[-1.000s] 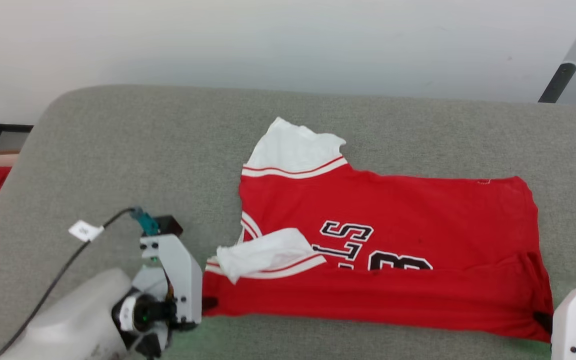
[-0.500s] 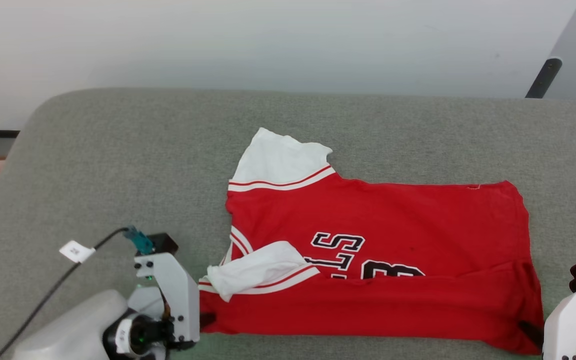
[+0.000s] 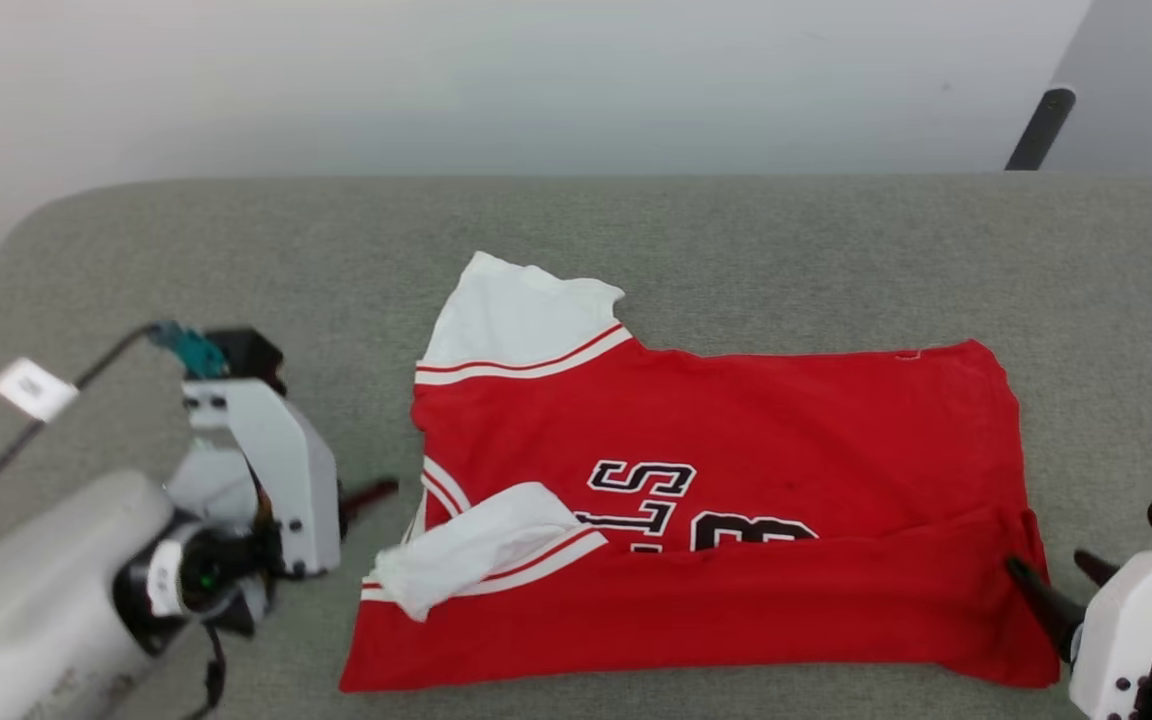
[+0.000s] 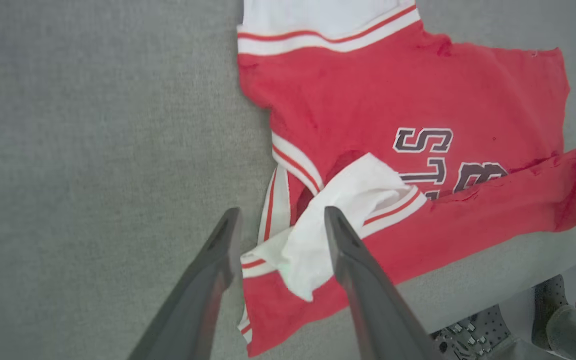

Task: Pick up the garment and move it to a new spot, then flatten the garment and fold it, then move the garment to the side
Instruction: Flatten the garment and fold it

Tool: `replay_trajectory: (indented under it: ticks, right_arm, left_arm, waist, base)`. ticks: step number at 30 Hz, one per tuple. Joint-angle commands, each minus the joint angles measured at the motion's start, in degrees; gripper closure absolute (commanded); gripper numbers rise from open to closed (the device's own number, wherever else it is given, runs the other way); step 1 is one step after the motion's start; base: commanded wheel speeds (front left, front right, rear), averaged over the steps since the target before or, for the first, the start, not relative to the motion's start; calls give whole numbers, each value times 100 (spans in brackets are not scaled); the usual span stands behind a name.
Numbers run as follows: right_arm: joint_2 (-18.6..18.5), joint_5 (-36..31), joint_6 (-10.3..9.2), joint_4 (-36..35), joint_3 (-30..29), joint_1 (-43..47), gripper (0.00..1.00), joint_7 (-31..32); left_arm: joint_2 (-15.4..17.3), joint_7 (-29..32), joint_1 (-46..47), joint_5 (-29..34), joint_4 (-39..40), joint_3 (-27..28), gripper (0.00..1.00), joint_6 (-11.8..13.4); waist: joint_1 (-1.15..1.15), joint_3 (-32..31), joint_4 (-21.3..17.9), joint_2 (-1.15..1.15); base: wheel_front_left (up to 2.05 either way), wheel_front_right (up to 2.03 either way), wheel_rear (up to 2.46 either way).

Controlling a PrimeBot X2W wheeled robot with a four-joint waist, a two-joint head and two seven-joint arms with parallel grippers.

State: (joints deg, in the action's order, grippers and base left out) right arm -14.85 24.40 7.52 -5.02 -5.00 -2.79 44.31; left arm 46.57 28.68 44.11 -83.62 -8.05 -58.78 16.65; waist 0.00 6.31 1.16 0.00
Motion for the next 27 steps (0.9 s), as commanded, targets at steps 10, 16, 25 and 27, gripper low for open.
replay_trajectory:
  ticks: [10, 16, 25, 27]
  right_arm:
    - [88, -474, -5, -692, 393, -55, 0, -1618]
    - [157, -943, -5, -791, 744, -288, 0, -3216]
    - [369, -1182, -6, -592, 1106, -525, 0, -4330]
    - [417, -1167, -5, -546, 1140, -518, 0, -4391]
  left_arm:
    - [-62, -852, 969, 832, -219, 357, 0, -466]
    - [-354, -1298, 1489, 1221, -1016, 396, 0, -980]
    - [-523, -988, 2236, 1435, -2381, 305, 0, -1572]
    - [-551, -855, 2369, 1413, -2649, 295, 0, -1645]
  waist:
    - [0, 275, -448, 0]
    - [0, 487, -811, 0]
    - [0, 1040, -1408, 0]
    - [0, 1184, -1516, 0]
  base:
    - [0, 0, 0]
    - [0, 0, 0]
    - [0, 0, 0]
    - [0, 0, 0]
